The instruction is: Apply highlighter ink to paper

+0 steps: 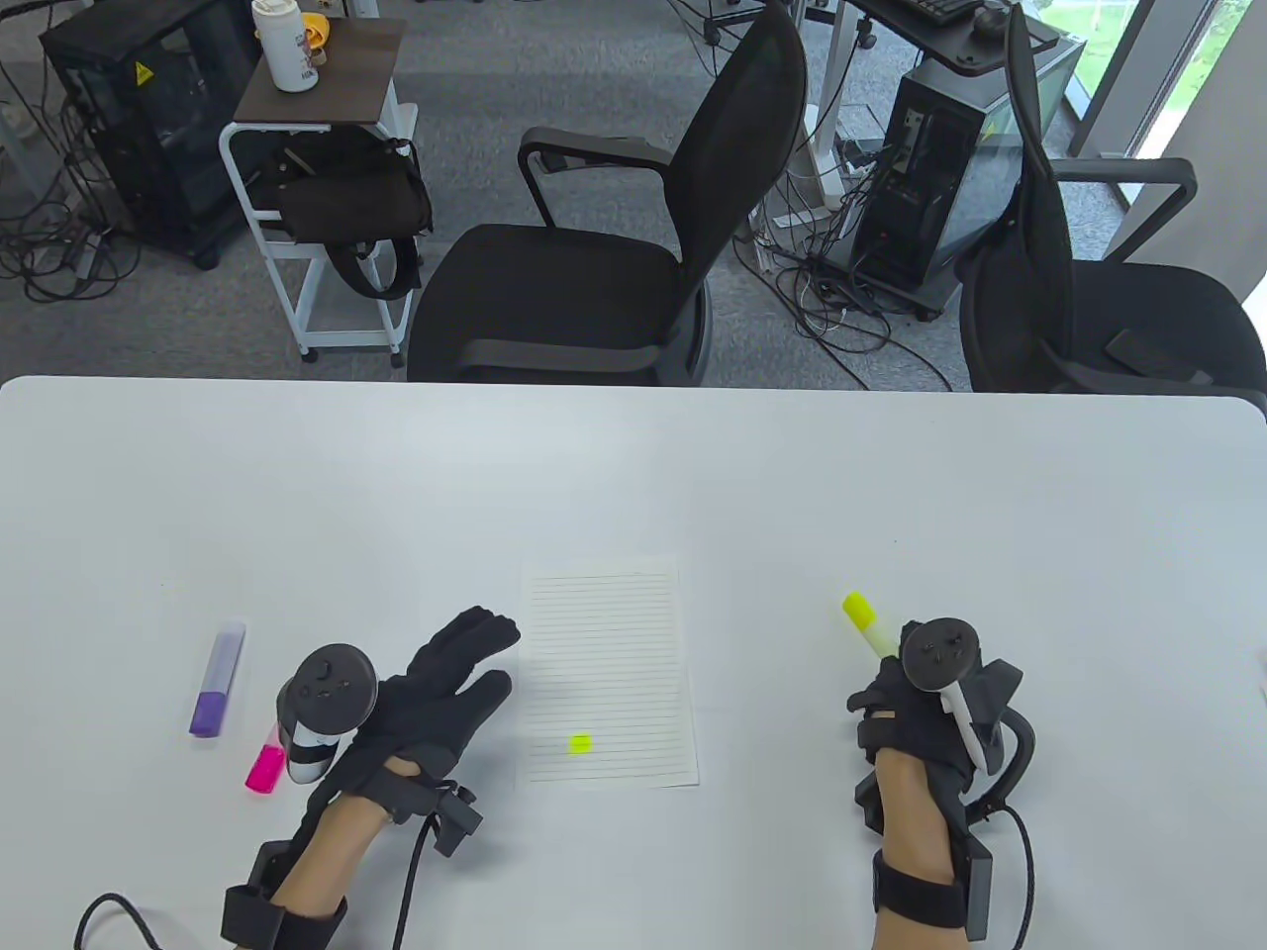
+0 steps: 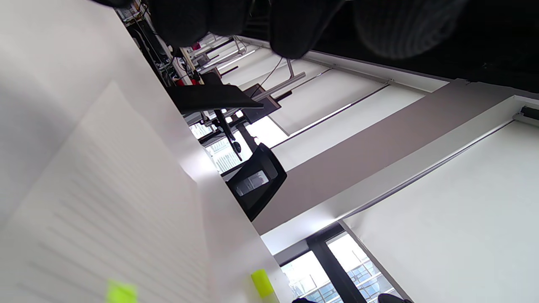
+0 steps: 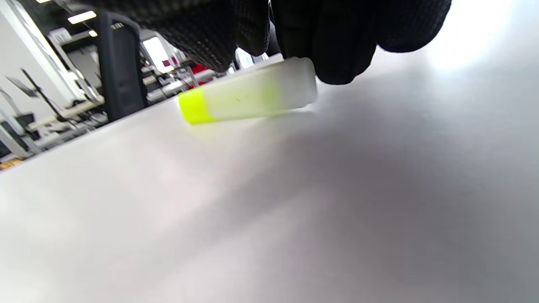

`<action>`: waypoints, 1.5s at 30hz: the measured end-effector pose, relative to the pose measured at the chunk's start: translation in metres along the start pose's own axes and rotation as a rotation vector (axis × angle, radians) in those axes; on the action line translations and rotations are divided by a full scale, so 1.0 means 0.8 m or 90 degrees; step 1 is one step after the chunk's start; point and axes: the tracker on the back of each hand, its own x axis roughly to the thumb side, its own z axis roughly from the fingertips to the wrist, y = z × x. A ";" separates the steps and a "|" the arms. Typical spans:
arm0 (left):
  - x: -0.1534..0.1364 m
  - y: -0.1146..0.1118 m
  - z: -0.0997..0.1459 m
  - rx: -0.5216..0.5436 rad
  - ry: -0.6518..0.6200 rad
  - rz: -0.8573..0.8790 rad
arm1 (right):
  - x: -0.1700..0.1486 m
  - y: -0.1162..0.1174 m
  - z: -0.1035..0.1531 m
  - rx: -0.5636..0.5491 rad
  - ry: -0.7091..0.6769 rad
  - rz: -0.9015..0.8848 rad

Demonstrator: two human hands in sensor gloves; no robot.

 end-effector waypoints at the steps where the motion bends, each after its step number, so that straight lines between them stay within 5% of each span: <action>1: 0.000 0.002 0.000 0.001 0.001 -0.004 | 0.005 -0.003 0.004 -0.012 -0.026 -0.025; 12: -0.001 0.047 0.006 0.069 0.106 -0.199 | 0.070 -0.003 0.048 -0.014 -0.297 -0.247; 18: -0.002 0.101 0.026 0.182 0.321 -0.383 | 0.108 0.012 0.073 0.053 -0.443 -0.316; 24: -0.033 0.127 0.042 0.088 0.657 -0.475 | 0.128 0.036 0.083 0.101 -0.484 -0.296; 27: -0.056 0.129 0.045 -0.005 0.748 -0.525 | 0.132 0.044 0.084 0.129 -0.488 -0.286; 45: -0.082 0.122 0.037 -0.061 0.803 -0.547 | 0.134 0.053 0.083 0.142 -0.491 -0.253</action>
